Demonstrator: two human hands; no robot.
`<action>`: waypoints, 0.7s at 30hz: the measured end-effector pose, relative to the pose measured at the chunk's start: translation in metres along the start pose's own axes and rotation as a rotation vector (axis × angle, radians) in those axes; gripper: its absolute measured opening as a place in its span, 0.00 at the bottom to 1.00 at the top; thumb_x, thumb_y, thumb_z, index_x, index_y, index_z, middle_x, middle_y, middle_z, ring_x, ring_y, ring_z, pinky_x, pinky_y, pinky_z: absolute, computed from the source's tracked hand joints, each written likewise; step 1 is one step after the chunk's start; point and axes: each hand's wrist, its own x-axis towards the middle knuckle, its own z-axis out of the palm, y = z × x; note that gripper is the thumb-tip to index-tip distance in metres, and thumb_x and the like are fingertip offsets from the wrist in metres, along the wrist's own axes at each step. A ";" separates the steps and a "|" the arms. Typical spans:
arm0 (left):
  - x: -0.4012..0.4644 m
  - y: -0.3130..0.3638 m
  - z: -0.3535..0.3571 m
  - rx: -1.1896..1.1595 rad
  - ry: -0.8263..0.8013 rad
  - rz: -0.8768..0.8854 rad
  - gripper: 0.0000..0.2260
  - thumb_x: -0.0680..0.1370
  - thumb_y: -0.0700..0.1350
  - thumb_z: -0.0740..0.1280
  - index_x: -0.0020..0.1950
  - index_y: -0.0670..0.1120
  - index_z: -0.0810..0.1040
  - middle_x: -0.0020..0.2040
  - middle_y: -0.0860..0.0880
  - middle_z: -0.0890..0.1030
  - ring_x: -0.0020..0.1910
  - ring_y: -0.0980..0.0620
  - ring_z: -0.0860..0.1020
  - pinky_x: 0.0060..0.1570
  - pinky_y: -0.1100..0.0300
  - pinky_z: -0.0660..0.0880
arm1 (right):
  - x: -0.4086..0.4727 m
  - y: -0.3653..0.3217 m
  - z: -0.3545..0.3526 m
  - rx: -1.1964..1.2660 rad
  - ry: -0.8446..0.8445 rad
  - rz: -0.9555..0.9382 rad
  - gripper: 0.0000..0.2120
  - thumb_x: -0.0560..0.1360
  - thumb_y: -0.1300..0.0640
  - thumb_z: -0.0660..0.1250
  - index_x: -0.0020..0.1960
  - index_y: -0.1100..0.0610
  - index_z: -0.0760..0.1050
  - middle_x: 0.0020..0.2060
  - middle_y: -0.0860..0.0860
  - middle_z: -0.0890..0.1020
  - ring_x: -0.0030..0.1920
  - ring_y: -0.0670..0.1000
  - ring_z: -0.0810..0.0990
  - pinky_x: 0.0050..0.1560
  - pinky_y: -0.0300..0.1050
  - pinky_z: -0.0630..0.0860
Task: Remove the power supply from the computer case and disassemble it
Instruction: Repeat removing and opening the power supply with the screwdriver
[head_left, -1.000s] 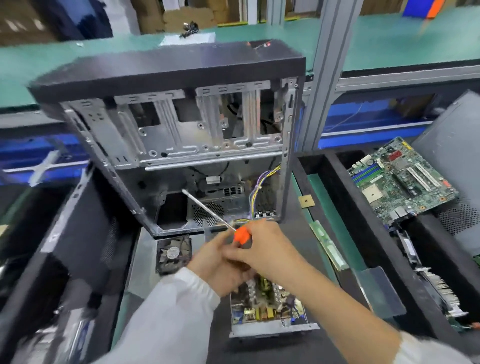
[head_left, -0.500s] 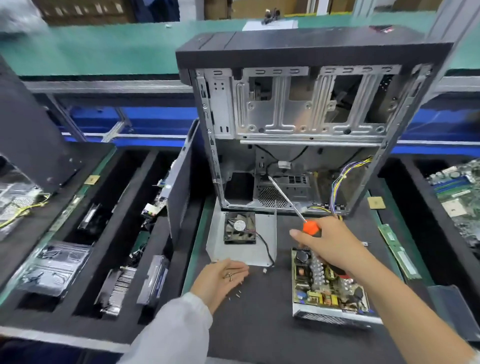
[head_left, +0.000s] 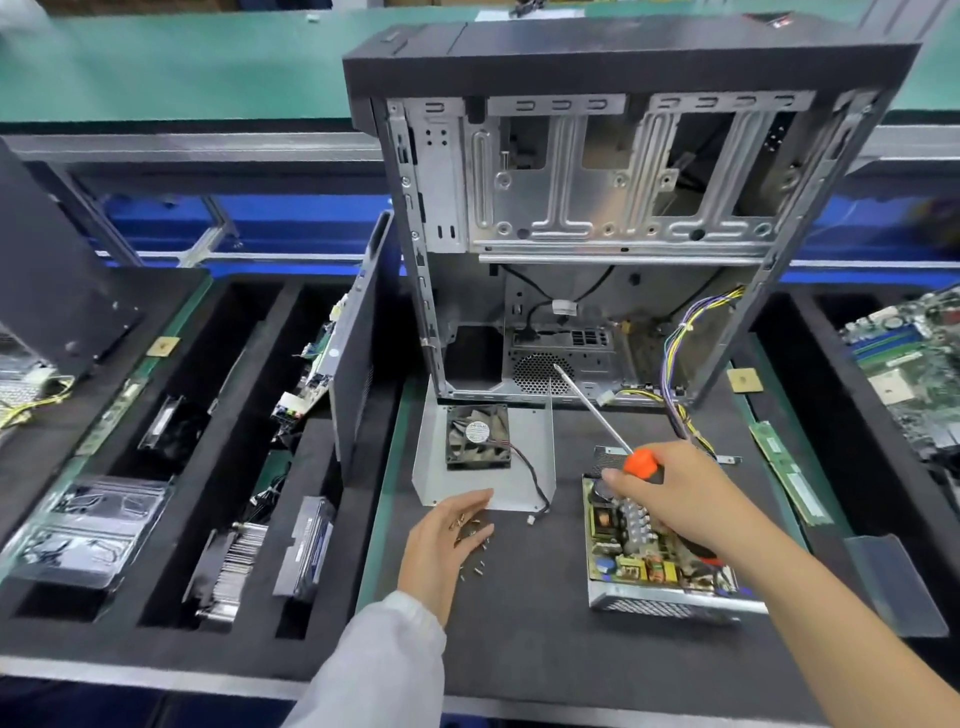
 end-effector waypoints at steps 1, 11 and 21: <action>0.001 0.000 0.000 0.010 -0.010 -0.004 0.19 0.83 0.40 0.51 0.56 0.36 0.81 0.59 0.42 0.82 0.60 0.49 0.79 0.56 0.52 0.78 | -0.001 0.004 -0.002 0.011 -0.005 0.016 0.14 0.75 0.49 0.69 0.35 0.56 0.79 0.24 0.43 0.73 0.28 0.40 0.71 0.32 0.35 0.65; 0.011 0.010 0.004 0.355 -0.070 0.076 0.19 0.74 0.51 0.56 0.51 0.49 0.86 0.56 0.54 0.84 0.56 0.52 0.80 0.44 0.59 0.80 | -0.008 0.067 -0.037 -0.447 0.178 0.001 0.13 0.76 0.45 0.64 0.36 0.49 0.71 0.33 0.44 0.79 0.40 0.51 0.78 0.33 0.43 0.66; 0.012 0.019 0.031 0.823 0.107 0.268 0.14 0.81 0.41 0.62 0.41 0.52 0.85 0.47 0.56 0.84 0.38 0.58 0.78 0.40 0.62 0.74 | -0.004 0.065 -0.022 -0.563 0.031 0.050 0.22 0.73 0.36 0.64 0.33 0.51 0.65 0.33 0.47 0.73 0.35 0.52 0.75 0.36 0.43 0.71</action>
